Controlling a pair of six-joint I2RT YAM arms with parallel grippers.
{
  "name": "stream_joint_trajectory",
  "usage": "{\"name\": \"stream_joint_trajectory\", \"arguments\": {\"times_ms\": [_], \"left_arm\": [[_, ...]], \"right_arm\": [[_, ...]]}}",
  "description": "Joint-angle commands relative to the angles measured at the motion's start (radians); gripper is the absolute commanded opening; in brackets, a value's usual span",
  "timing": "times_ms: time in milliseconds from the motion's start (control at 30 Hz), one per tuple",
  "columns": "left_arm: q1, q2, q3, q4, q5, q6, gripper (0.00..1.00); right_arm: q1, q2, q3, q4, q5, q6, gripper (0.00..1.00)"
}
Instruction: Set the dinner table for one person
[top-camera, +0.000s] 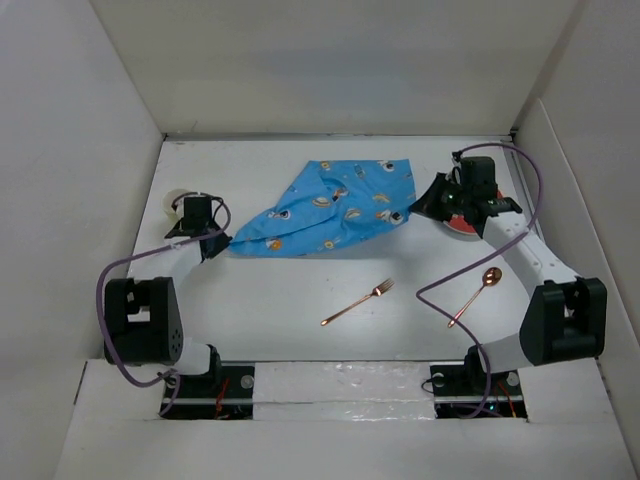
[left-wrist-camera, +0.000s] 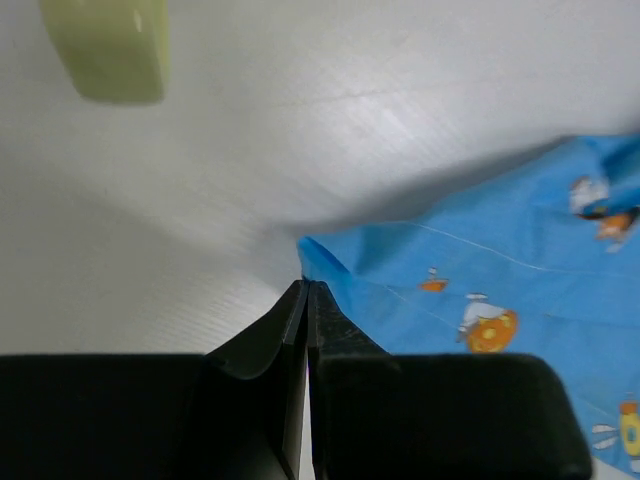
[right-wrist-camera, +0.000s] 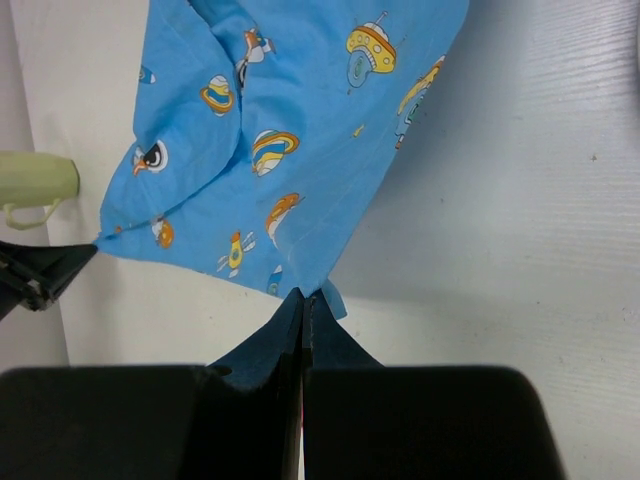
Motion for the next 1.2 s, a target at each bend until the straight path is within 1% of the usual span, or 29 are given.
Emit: {"name": "stream_joint_trajectory", "arguments": {"times_ms": [0,133,200,233,300,333,433,467,500,533,567,633,700,767,867,900,933,1000,1033,1067,1133,1167], "left_arm": [[0.003,-0.145,0.117,-0.013,-0.013,0.040,0.00],[0.003,-0.262,0.218,-0.055,0.014,0.049,0.00],[0.003,-0.288,0.278,-0.098,0.028,0.054,0.00],[0.003,-0.328,0.328,-0.152,0.042,0.054,0.00],[0.003,-0.336,0.384,-0.167,0.051,0.050,0.00],[0.003,-0.343,0.454,-0.187,0.088,0.047,0.00],[0.003,-0.321,0.584,-0.193,0.117,0.040,0.00],[0.003,-0.308,0.679,-0.196,0.120,0.040,0.00],[0.003,-0.291,0.732,-0.197,0.126,0.041,0.00],[0.003,-0.255,0.776,-0.202,0.137,0.040,0.00],[0.003,-0.239,0.860,-0.202,0.143,0.038,0.00],[0.003,-0.195,0.937,-0.191,0.142,0.031,0.00],[0.003,-0.166,0.962,-0.179,0.143,0.020,0.00],[0.003,-0.117,0.979,-0.149,0.148,0.006,0.00],[0.003,-0.029,0.997,-0.102,0.162,-0.015,0.00],[0.014,0.000,1.014,-0.101,0.163,-0.025,0.00],[0.014,0.046,1.040,-0.083,0.174,-0.032,0.00],[0.023,0.084,1.065,-0.063,0.175,-0.063,0.00],[0.023,0.121,1.083,-0.052,0.188,-0.077,0.00],[0.023,0.134,1.126,-0.049,0.194,-0.089,0.00],[0.032,0.167,1.178,-0.044,0.217,-0.123,0.00],[0.032,0.170,1.230,-0.043,0.220,-0.130,0.00]], "right_arm": [[0.015,-0.077,0.066,0.001,0.009,0.002,0.00],[0.036,-0.142,0.151,-0.063,0.025,-0.004,0.00],[0.047,-0.175,0.187,-0.114,0.048,-0.011,0.00],[0.059,-0.230,0.240,-0.143,0.071,-0.008,0.00],[0.068,-0.247,0.260,-0.175,0.085,-0.007,0.00],[0.068,-0.261,0.309,-0.189,0.091,-0.007,0.00],[0.078,-0.287,0.406,-0.252,0.127,-0.004,0.00],[0.078,-0.275,0.478,-0.282,0.136,-0.005,0.00],[0.067,-0.263,0.525,-0.296,0.157,-0.011,0.00],[0.056,-0.248,0.568,-0.316,0.162,-0.018,0.00],[0.044,-0.228,0.662,-0.344,0.165,-0.024,0.00],[0.030,-0.162,0.739,-0.362,0.196,-0.038,0.00],[0.015,-0.104,0.802,-0.362,0.202,-0.038,0.00],[0.005,-0.073,0.797,-0.303,0.206,-0.031,0.00],[-0.017,0.034,0.802,-0.242,0.205,-0.012,0.00],[-0.018,0.070,0.846,-0.240,0.182,-0.005,0.00],[-0.018,0.149,0.875,-0.240,0.170,-0.001,0.00],[-0.027,0.217,0.934,-0.221,0.147,0.019,0.00],[-0.027,0.251,1.024,-0.223,0.131,0.027,0.00],[-0.037,0.321,1.078,-0.235,0.116,0.039,0.00],[-0.047,0.380,1.182,-0.246,0.041,0.090,0.00],[-0.057,0.419,1.263,-0.237,0.013,0.113,0.00]]}}
